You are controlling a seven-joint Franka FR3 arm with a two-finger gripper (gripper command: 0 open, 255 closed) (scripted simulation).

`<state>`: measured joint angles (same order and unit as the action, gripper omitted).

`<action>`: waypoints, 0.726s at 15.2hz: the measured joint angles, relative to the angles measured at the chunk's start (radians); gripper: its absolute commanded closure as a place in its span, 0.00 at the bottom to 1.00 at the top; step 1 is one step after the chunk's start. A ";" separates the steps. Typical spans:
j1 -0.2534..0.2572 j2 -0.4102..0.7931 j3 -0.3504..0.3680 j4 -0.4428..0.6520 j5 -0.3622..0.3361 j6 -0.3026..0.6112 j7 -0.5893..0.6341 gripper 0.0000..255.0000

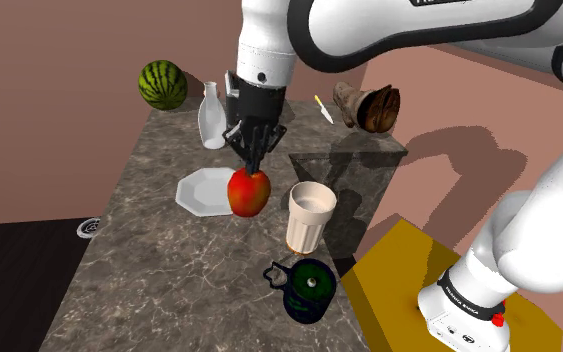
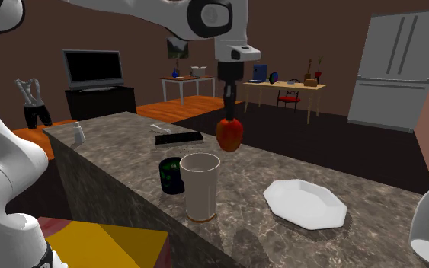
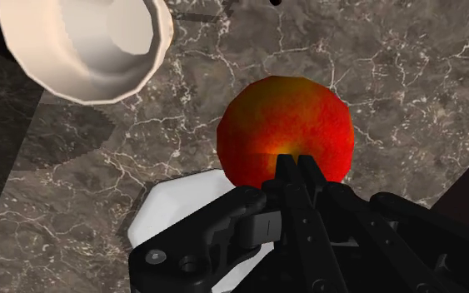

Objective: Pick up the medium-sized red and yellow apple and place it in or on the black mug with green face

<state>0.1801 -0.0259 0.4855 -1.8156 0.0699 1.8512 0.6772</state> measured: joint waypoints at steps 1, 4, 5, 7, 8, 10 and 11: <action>0.001 0.002 0.001 0.017 -0.002 -0.015 0.003 1.00; -0.001 0.000 -0.001 0.051 -0.001 -0.051 0.002 1.00; 0.002 -0.011 0.002 0.054 0.004 -0.063 0.007 1.00; 0.005 -0.071 0.001 0.024 0.032 -0.088 0.005 1.00; 0.009 -0.106 0.002 -0.004 0.048 -0.090 0.007 1.00; 0.019 -0.172 0.002 -0.036 0.078 -0.115 0.012 1.00; 0.024 -0.197 0.004 -0.049 0.089 -0.126 0.017 1.00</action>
<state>0.2043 -0.2226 0.4892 -1.8641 0.1593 1.7257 0.6945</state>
